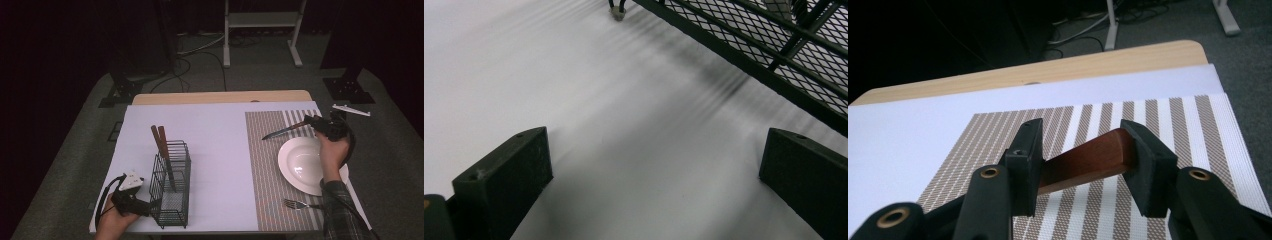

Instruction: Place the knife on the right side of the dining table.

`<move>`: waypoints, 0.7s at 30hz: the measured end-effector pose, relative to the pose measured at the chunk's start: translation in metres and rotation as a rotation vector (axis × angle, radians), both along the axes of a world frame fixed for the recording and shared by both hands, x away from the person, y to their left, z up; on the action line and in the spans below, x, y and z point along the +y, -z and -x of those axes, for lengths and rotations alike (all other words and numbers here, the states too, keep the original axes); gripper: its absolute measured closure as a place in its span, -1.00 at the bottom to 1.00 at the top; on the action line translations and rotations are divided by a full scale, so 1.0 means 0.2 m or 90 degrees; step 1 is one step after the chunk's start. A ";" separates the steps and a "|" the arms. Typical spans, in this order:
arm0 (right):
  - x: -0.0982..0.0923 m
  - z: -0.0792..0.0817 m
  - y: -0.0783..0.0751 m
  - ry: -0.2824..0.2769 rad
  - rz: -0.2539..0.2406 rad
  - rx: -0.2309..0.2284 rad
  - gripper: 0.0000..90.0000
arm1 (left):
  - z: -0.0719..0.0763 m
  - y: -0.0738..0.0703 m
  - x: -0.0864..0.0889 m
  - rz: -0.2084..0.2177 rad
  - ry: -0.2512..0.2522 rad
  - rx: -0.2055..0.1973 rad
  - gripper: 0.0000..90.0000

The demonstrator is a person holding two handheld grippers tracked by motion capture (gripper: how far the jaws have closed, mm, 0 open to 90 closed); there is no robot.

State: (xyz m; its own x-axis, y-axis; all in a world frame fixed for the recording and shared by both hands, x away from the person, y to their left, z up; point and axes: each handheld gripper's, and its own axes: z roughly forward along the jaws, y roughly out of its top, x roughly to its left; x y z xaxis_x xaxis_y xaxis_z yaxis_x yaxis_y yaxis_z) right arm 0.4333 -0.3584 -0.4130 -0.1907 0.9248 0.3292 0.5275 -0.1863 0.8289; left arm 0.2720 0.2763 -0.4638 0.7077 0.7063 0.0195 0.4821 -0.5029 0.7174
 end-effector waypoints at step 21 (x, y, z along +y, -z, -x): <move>-0.03 -0.04 0.08 0.011 -0.003 0.086 -0.09 | 0.00 0.00 0.00 0.000 0.000 0.000 -1.00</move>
State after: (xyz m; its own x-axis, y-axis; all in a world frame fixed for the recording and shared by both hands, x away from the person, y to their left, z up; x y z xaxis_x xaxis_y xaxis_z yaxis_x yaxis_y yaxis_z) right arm 0.4411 -0.3652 -0.4297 -0.1282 0.9261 0.3548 0.6312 -0.1997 0.7494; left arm 0.2720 0.2763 -0.4638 0.7077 0.7063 0.0195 0.4822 -0.5030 0.7173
